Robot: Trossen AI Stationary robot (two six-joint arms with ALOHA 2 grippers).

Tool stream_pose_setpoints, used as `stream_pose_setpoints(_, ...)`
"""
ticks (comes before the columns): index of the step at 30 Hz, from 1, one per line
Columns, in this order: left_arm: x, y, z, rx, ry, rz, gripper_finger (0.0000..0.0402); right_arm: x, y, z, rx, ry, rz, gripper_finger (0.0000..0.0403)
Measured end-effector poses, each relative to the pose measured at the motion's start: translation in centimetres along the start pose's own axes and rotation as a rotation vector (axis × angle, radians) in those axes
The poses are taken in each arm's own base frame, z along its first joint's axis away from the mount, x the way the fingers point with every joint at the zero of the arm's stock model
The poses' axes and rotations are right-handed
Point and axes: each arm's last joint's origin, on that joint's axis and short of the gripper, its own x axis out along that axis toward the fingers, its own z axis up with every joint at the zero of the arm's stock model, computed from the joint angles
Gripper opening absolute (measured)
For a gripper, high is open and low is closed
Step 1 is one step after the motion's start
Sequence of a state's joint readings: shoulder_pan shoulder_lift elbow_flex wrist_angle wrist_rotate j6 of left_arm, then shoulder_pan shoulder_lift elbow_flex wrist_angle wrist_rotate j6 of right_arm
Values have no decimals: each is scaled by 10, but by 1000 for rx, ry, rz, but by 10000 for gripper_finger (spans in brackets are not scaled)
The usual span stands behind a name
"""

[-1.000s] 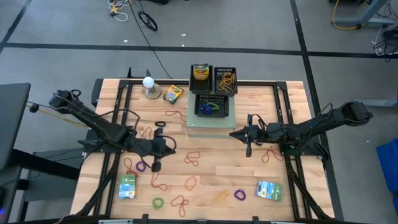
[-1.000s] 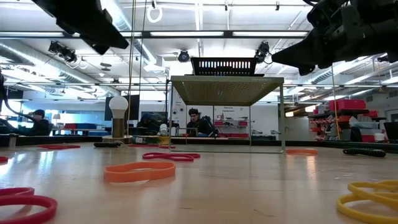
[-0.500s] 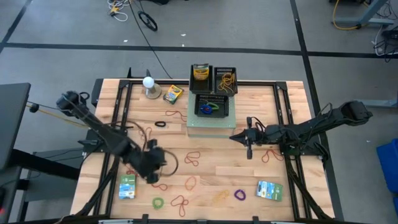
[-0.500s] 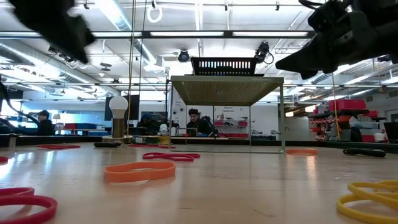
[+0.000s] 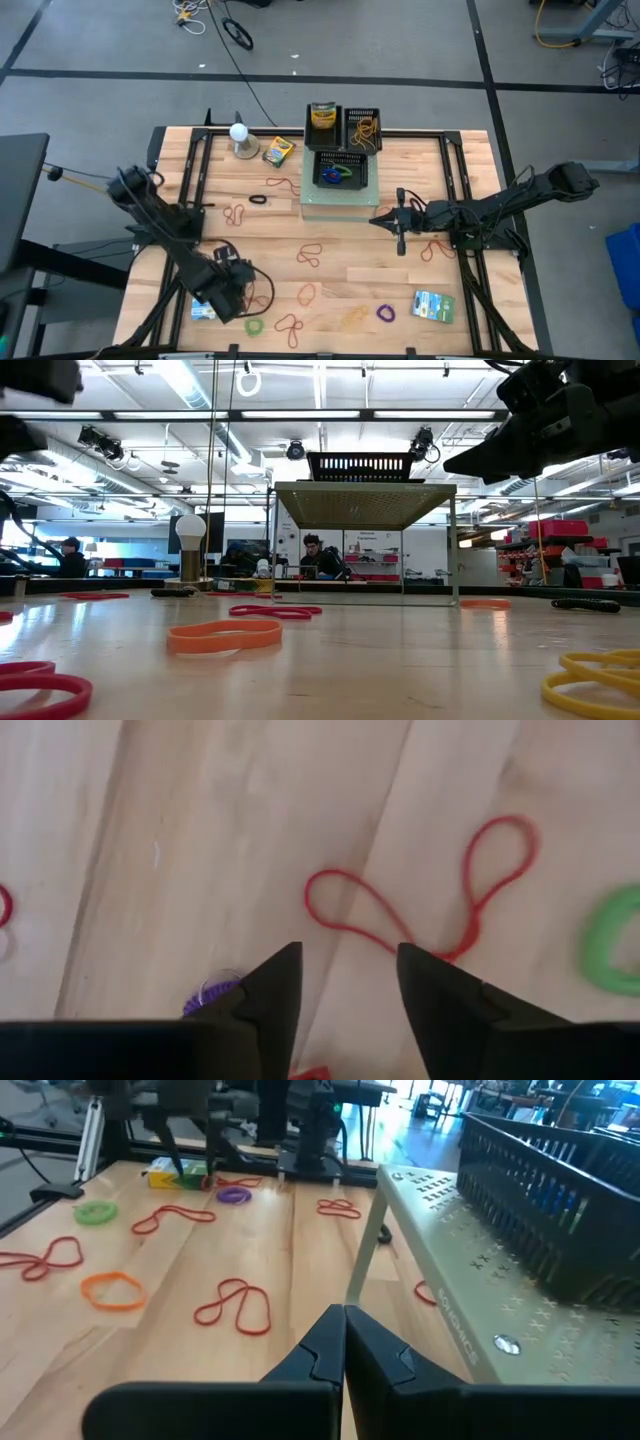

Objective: Pick & Place Office Desk Supplies
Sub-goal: Put the red rubber band into the top right black bin on the shelf

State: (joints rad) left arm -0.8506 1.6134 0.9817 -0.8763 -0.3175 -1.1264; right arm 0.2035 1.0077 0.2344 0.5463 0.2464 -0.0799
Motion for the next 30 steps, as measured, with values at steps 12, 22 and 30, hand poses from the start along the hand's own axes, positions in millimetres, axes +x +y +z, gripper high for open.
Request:
stream_pose_setpoints(12, 42, -27, 0, 195, 24, -54, 209, 0, 0, 0, 5, 2, 0, 9)
stream_pose_setpoints(22, 37, -33, 2, 376, 61, -132, 204, 0, 0, 0, 21, 5, 0, 9)
stream_pose_setpoints(30, 29, -40, 8, 436, 50, -166, 201, 0, 0, -2, 66, 20, 0, 9)
